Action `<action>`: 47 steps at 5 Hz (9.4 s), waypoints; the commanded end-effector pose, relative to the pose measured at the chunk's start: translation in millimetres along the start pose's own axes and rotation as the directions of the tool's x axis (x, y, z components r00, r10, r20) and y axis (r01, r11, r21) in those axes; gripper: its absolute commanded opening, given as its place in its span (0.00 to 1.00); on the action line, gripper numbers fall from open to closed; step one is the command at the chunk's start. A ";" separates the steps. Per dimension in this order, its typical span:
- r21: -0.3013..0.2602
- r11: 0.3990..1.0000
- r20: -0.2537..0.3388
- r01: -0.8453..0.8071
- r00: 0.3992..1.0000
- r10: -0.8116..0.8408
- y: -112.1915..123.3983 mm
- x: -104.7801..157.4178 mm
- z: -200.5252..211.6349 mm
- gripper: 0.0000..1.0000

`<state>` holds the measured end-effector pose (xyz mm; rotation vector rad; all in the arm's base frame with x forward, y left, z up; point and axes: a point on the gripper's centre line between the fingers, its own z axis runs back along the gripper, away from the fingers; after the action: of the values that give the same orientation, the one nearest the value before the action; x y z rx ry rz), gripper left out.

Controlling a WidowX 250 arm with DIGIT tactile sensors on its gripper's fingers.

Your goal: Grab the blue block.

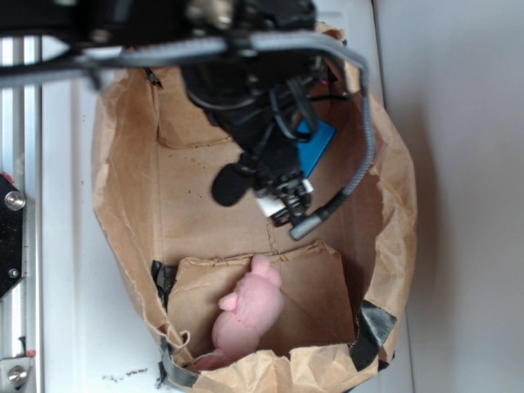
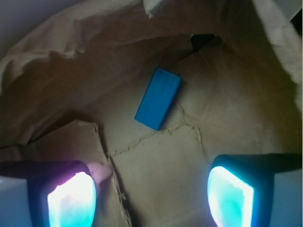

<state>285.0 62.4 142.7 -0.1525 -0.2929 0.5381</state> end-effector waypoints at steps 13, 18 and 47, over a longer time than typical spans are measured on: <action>0.047 0.981 0.094 -0.186 0.979 0.181 -13.8 31.1 -55.8 1.00; -0.040 0.986 0.099 -0.164 0.981 0.168 -7.8 9.1 -20.8 1.00; 0.058 0.941 0.151 -0.333 0.935 0.321 -4.6 -5.4 -75.5 1.00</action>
<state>301.0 41.1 48.8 -0.0539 -0.3112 0.8950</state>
